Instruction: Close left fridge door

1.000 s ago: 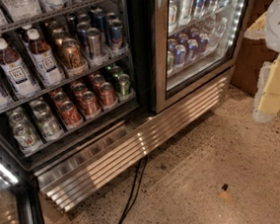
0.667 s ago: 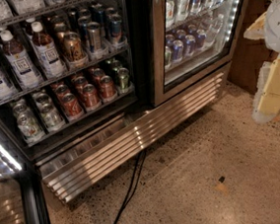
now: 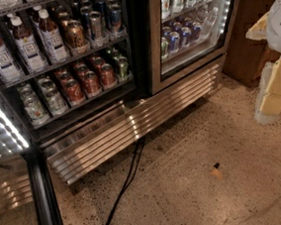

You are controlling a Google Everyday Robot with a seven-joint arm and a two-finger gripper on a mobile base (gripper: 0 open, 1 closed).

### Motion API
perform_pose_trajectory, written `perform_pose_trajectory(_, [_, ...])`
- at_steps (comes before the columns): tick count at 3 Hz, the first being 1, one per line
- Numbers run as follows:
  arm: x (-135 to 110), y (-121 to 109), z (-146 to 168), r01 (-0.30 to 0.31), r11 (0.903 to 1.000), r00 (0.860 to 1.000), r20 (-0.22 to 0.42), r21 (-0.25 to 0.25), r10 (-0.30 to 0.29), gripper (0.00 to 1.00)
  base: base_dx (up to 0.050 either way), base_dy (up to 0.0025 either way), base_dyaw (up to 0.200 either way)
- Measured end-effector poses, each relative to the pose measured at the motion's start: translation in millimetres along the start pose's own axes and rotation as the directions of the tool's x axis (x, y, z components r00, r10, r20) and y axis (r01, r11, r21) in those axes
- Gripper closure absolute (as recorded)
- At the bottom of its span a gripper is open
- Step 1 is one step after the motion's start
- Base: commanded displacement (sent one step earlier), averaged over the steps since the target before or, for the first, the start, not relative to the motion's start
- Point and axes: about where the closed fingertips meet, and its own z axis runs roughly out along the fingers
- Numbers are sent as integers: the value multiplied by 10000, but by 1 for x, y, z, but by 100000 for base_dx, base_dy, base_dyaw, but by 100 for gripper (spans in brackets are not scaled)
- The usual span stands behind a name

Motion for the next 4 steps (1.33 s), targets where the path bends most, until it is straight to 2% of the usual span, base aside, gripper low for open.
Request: perform_pose_trajectory(4, [0, 0, 0, 0, 10000, 10000, 1, 2, 0, 0, -5001, -1, 7])
